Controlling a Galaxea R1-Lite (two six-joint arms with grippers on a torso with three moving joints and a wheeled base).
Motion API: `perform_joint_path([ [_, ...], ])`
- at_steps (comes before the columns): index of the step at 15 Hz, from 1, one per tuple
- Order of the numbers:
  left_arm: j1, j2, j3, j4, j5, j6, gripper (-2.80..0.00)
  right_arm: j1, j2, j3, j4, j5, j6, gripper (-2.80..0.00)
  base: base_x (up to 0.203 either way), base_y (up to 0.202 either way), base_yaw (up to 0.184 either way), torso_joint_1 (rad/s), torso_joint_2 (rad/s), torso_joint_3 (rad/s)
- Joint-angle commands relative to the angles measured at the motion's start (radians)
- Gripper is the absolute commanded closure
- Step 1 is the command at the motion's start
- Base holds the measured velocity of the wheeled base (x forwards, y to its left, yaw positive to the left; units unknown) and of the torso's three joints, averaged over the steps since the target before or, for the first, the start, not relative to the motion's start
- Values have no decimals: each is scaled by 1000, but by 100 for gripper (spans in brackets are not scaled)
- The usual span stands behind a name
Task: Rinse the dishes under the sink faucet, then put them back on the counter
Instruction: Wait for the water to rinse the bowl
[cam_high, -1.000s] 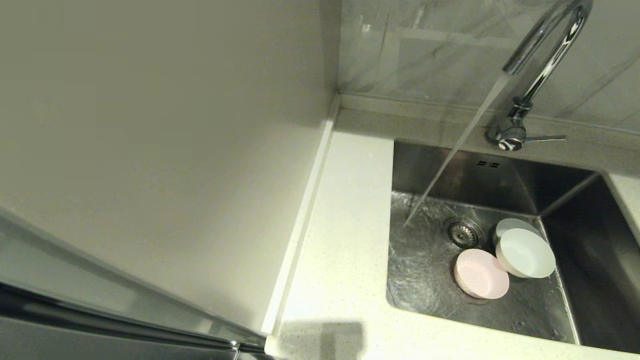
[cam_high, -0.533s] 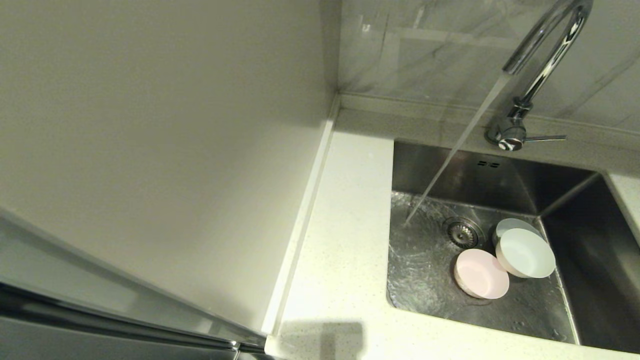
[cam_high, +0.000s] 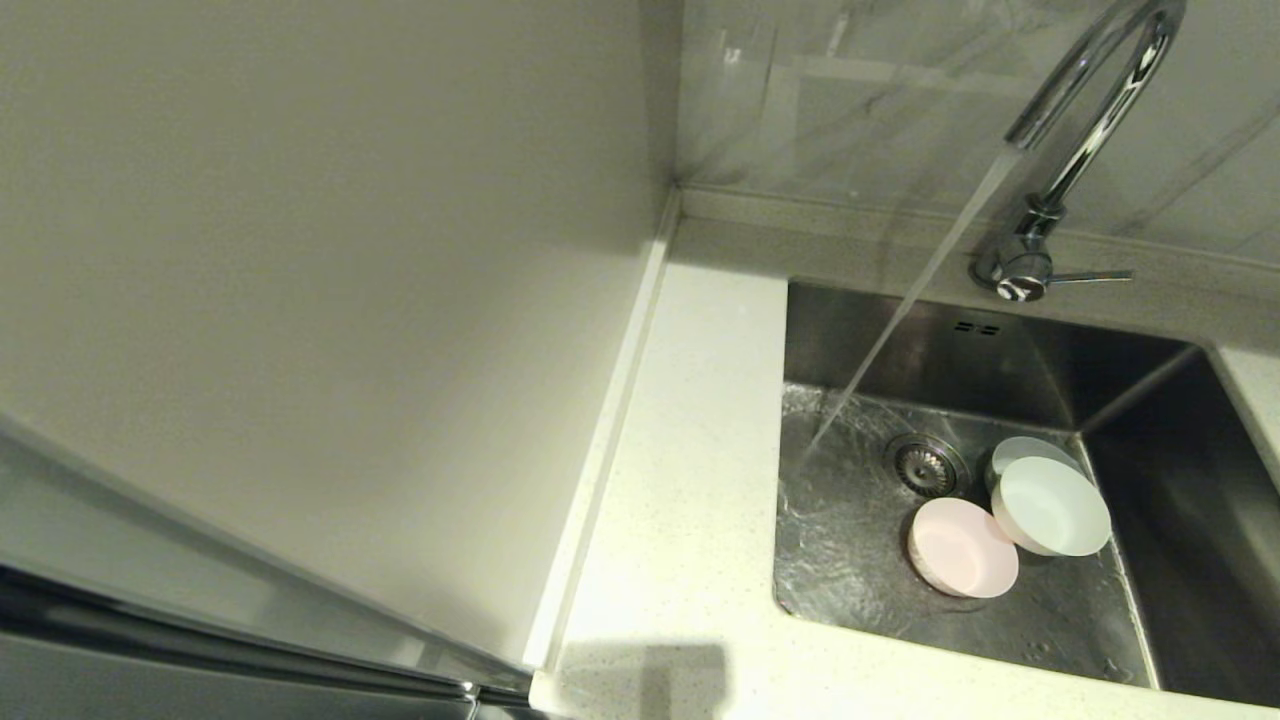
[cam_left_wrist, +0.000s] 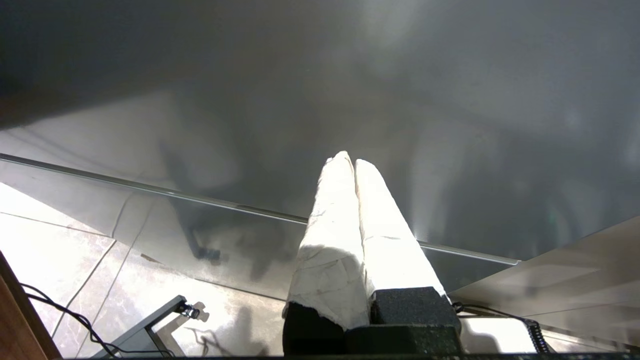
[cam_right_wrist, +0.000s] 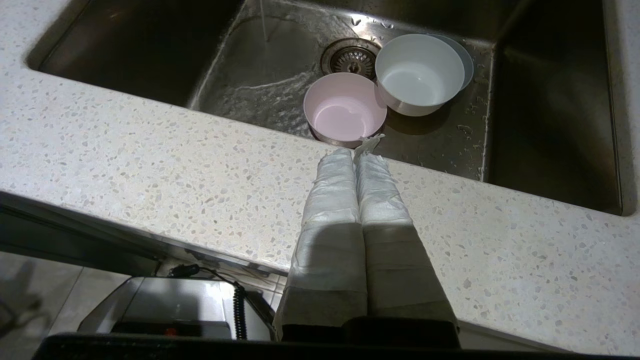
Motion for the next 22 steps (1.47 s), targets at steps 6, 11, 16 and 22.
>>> perform_joint_path([
  [6,0,-4,0,0,0,-1,0,0,2,0,1,-1,0,0,0,0,0,0,0,0],
  [11,0,-3,0,0,0,1,0,0,2,0,1,1,0,0,0,0,0,0,0,0],
  [16,1,-4,0,0,0,-1,0,0,2,0,1,-1,0,0,0,0,0,0,0,0],
  [22,1,-3,0,0,0,-1,0,0,2,0,1,-1,0,0,0,0,0,0,0,0],
])
